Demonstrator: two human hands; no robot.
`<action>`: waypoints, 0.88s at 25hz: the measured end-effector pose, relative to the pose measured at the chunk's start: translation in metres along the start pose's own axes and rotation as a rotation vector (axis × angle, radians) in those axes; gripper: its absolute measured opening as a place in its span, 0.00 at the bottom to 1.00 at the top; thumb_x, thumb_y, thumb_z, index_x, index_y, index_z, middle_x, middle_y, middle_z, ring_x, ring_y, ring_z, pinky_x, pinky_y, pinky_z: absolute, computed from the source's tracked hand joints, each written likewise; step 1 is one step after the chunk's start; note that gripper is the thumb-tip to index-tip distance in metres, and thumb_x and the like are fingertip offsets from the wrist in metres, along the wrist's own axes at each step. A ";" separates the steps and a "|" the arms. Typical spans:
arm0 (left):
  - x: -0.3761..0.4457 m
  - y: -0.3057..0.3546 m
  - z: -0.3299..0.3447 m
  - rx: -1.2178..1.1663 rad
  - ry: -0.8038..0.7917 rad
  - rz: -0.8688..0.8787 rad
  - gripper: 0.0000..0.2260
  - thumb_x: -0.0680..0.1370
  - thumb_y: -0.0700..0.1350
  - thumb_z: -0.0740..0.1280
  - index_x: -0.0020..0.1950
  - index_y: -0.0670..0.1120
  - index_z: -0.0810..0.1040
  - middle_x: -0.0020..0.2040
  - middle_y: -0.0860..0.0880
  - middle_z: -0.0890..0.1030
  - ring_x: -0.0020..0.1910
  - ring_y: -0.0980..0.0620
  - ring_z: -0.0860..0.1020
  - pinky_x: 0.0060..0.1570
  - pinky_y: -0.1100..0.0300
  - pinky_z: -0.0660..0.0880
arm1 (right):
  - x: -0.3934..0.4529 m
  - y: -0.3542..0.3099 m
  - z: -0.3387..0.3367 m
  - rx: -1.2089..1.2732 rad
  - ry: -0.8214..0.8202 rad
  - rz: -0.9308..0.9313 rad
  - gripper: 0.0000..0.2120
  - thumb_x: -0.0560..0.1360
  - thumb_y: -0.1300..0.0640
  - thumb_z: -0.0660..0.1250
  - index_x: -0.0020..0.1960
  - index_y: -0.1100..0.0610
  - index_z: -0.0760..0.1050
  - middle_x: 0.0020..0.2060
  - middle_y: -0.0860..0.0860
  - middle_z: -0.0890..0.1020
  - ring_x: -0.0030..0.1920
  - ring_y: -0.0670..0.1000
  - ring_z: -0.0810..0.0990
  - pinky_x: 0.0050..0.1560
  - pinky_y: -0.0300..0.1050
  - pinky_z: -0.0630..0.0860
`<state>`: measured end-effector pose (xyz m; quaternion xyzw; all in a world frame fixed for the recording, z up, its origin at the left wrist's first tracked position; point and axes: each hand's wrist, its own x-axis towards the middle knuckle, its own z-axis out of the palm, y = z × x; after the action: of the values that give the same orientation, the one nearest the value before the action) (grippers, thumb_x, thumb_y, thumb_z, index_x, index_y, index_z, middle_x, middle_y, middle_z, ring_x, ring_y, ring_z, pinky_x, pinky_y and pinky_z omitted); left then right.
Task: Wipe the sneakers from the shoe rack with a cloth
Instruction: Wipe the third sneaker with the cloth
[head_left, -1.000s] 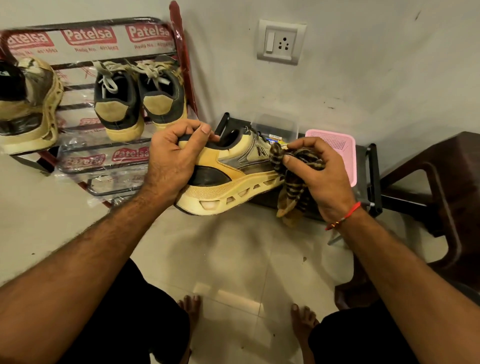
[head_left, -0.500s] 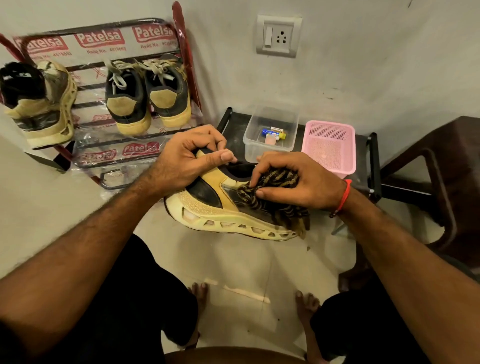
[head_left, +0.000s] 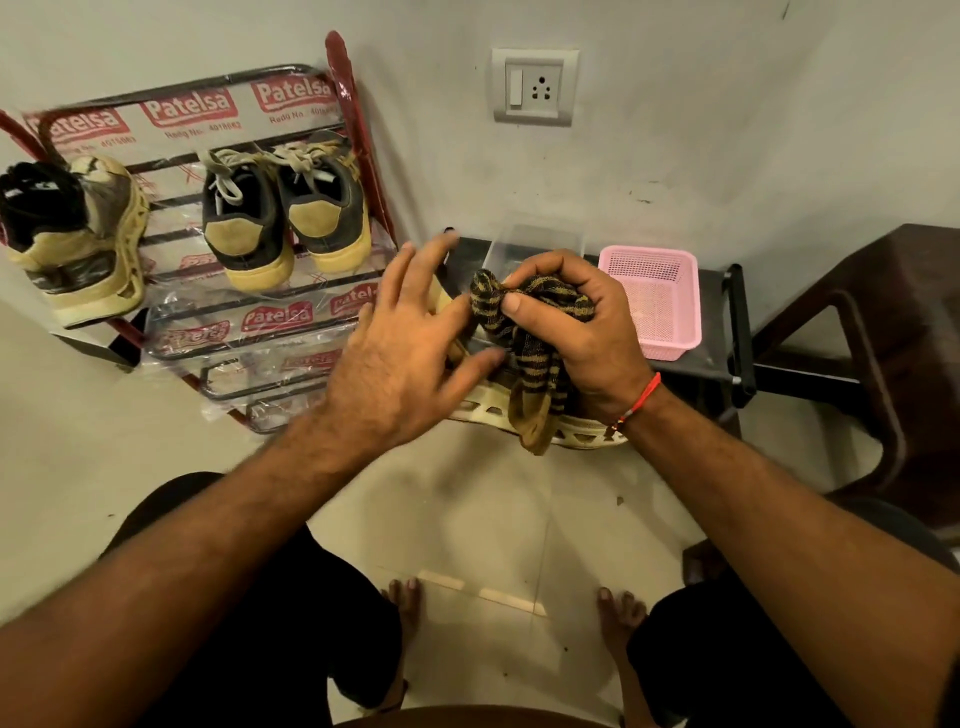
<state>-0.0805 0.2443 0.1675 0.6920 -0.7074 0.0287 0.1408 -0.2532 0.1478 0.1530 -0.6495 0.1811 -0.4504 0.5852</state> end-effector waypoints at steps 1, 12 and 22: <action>-0.001 0.007 0.002 -0.004 -0.016 -0.082 0.32 0.75 0.70 0.57 0.74 0.54 0.65 0.82 0.45 0.45 0.81 0.36 0.50 0.66 0.24 0.64 | 0.000 0.000 0.001 0.031 0.017 0.004 0.07 0.75 0.66 0.70 0.52 0.58 0.79 0.48 0.59 0.82 0.51 0.62 0.83 0.53 0.61 0.80; -0.007 -0.013 0.037 -0.556 0.013 -0.449 0.20 0.66 0.67 0.70 0.48 0.55 0.74 0.77 0.43 0.61 0.74 0.40 0.64 0.69 0.41 0.70 | 0.006 -0.009 -0.012 -0.238 0.200 -0.016 0.06 0.75 0.65 0.71 0.52 0.61 0.79 0.47 0.55 0.84 0.48 0.53 0.84 0.50 0.49 0.82; 0.004 -0.024 0.060 -0.493 0.135 -0.432 0.15 0.72 0.72 0.59 0.46 0.62 0.68 0.71 0.48 0.66 0.62 0.46 0.72 0.57 0.38 0.76 | -0.005 0.016 -0.014 -0.886 0.072 -0.057 0.10 0.76 0.57 0.71 0.58 0.54 0.81 0.53 0.50 0.82 0.55 0.48 0.80 0.58 0.46 0.78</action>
<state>-0.0661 0.2257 0.1071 0.7675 -0.5191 -0.1281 0.3536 -0.2622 0.1390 0.1350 -0.8262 0.3591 -0.3675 0.2310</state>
